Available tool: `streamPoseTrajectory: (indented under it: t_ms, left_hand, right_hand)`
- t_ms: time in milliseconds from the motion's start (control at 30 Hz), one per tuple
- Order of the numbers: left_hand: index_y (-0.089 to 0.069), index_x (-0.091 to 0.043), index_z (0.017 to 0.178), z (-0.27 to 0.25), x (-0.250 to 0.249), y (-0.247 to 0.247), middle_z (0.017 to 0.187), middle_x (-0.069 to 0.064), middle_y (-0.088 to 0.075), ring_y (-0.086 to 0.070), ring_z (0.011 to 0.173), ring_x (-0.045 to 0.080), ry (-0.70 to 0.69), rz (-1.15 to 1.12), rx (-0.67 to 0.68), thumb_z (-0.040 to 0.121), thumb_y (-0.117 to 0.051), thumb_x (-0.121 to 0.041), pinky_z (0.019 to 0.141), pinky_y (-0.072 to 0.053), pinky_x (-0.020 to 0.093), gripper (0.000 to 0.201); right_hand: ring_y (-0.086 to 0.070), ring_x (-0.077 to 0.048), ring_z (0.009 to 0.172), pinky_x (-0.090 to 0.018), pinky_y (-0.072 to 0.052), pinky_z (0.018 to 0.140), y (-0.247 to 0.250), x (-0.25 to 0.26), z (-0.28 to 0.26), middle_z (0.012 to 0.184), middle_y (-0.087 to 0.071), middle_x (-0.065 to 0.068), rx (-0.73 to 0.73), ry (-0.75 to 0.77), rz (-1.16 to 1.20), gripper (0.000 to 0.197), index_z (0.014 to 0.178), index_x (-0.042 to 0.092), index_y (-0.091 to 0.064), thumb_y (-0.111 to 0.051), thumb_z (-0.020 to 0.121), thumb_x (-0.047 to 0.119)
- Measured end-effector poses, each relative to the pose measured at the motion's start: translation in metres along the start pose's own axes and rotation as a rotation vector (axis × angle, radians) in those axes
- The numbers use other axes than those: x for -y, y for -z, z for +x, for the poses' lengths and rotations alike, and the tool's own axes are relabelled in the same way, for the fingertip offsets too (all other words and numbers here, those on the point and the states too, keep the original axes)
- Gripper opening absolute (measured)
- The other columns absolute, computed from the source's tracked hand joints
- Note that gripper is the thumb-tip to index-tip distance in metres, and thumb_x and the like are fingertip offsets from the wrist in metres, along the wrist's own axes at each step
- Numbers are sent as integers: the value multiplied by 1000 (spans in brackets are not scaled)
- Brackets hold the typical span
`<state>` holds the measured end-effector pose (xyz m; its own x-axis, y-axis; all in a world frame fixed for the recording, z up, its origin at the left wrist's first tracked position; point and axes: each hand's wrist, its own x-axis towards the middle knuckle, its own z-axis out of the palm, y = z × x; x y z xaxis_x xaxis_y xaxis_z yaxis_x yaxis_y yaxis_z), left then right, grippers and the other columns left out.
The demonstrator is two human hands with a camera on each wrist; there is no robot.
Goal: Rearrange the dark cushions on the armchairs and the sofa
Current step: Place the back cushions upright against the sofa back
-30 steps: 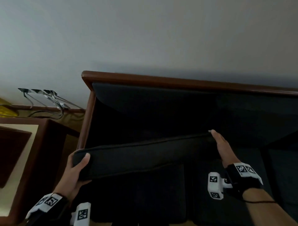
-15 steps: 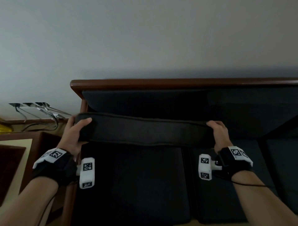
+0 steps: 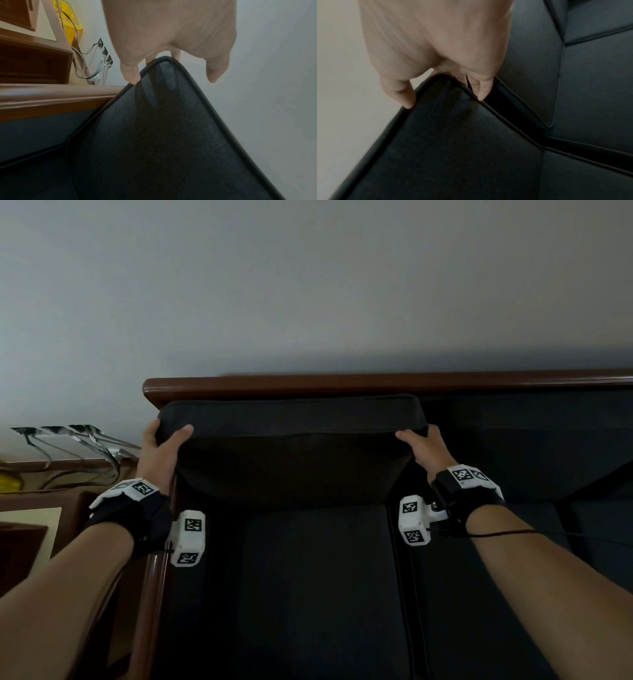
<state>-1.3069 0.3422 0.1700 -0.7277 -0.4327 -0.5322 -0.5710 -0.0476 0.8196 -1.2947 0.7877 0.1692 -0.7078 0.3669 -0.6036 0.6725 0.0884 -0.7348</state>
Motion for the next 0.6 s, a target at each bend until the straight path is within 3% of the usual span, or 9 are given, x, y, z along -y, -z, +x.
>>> streamPoseTrajectory:
  t_ms: [67, 133, 233, 367, 433, 533, 600]
  left_hand:
    - [-35, -32, 144, 1, 0, -9, 131, 5, -55, -60, 115, 26, 39, -38, -33, 70, -76, -52, 98, -50, 43, 87]
    - [-27, -34, 145, -3, 1, -22, 132, 8, -50, -54, 117, 33, 102, -3, -132, 68, -67, -61, 105, -43, 49, 91]
    - [-20, -35, 147, -10, -1, -42, 137, 5, -42, -48, 118, 33, 147, -2, -233, 68, -60, -62, 106, -39, 49, 93]
    - [-23, -41, 141, -11, 3, -51, 134, 5, -48, -52, 117, 32, 125, 54, -173, 54, -62, -73, 102, -45, 50, 101]
    - [-24, -41, 141, -12, 7, -48, 131, 2, -50, -54, 114, 29, 129, 58, -129, 56, -64, -73, 96, -50, 45, 99]
    - [-24, -38, 143, -8, 9, -41, 140, 4, -47, -51, 121, 29, 113, 64, -53, 72, -67, -67, 96, -48, 43, 89]
    - [-22, -33, 146, -5, 10, -37, 143, 4, -44, -50, 125, 26, 97, 67, -22, 84, -65, -58, 94, -48, 38, 79]
  right_hand:
    - [-55, -23, 114, -38, -45, 93, 1, 0, 1, 128, -54, -2, 7, -12, 14, 74, 141, 17, -37, -72, 83, 45]
    - [-54, -26, 122, -46, -44, 104, 4, -4, 5, 136, -53, -3, -19, -16, 18, 87, 145, 18, -37, -72, 76, 56]
    - [-49, -28, 131, -48, -39, 110, 8, -13, 12, 145, -49, -4, -78, -25, 53, 83, 149, 20, -34, -65, 82, 57]
    - [-49, -28, 131, -51, -41, 110, 10, -14, 13, 147, -48, -3, -156, -39, 112, 107, 150, 26, -31, -66, 58, 68]
    - [-51, -27, 129, -50, -41, 110, 9, -14, 15, 144, -51, -3, -180, -25, 141, 101, 149, 25, -34, -67, 62, 64]
    - [-52, -26, 128, -50, -42, 109, 8, -16, 14, 141, -52, -2, -179, -16, 135, 88, 147, 24, -36, -66, 72, 59]
    - [-51, -27, 129, -51, -43, 108, 7, -16, 12, 143, -51, -2, -169, -22, 102, 101, 148, 25, -35, -65, 61, 66]
